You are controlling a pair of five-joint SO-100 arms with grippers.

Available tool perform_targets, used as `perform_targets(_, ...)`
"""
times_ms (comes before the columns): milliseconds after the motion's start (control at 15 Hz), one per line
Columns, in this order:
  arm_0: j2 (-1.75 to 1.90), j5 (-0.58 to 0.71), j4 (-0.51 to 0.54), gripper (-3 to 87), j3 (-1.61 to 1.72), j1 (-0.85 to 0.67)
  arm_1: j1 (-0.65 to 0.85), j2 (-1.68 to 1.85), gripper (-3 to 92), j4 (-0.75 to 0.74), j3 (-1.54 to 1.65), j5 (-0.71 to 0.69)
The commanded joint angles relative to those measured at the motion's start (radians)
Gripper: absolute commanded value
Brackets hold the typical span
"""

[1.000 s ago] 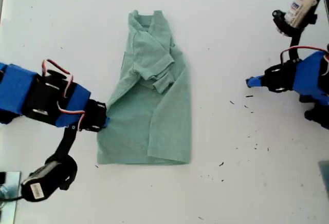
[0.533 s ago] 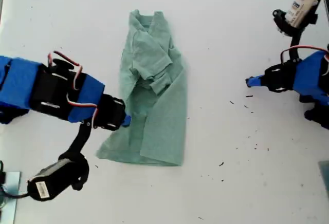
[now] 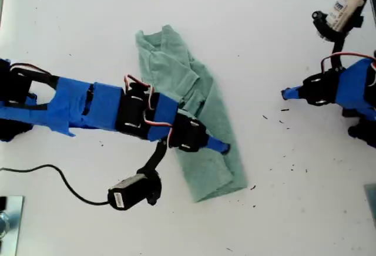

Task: Fold t shirt

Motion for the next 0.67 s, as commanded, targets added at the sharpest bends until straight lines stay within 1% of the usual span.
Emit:
perform_targets(0,0.005,0.04,-0.051,27.4,-0.069,-0.029,0.003,0.011,2.6,0.003,0.046,0.012)
perform_targets(133,0.176,0.049,0.017,23.9,-0.031,-0.014,0.002,0.015,2.6,0.008,0.048,0.014)
perform_targets(200,0.295,0.064,0.08,23.5,-0.018,-0.014,0.002,0.021,2.6,0.011,0.049,0.015)
perform_targets(267,0.423,0.066,0.183,22.8,0.014,-0.035,0.002,0.025,2.6,0.012,0.049,0.015)
perform_targets(333,0.555,0.063,0.279,19.2,0.095,-0.072,0.002,0.025,2.6,0.012,0.049,0.015)
perform_targets(400,0.709,0.058,0.322,15.4,0.265,-0.104,0.002,0.025,2.6,0.012,0.049,0.015)
perform_targets(467,0.897,0.037,0.29,8.7,0.525,-0.133,0.002,0.026,2.6,0.012,0.051,0.014)
perform_targets(533,1.097,0.009,0.221,3.5,0.813,-0.166,0.002,0.026,2.6,0.012,0.051,0.014)
perform_targets(600,1.285,-0.025,0.15,0.2,1.091,-0.201,0.002,0.026,2.6,0.012,0.051,0.014)
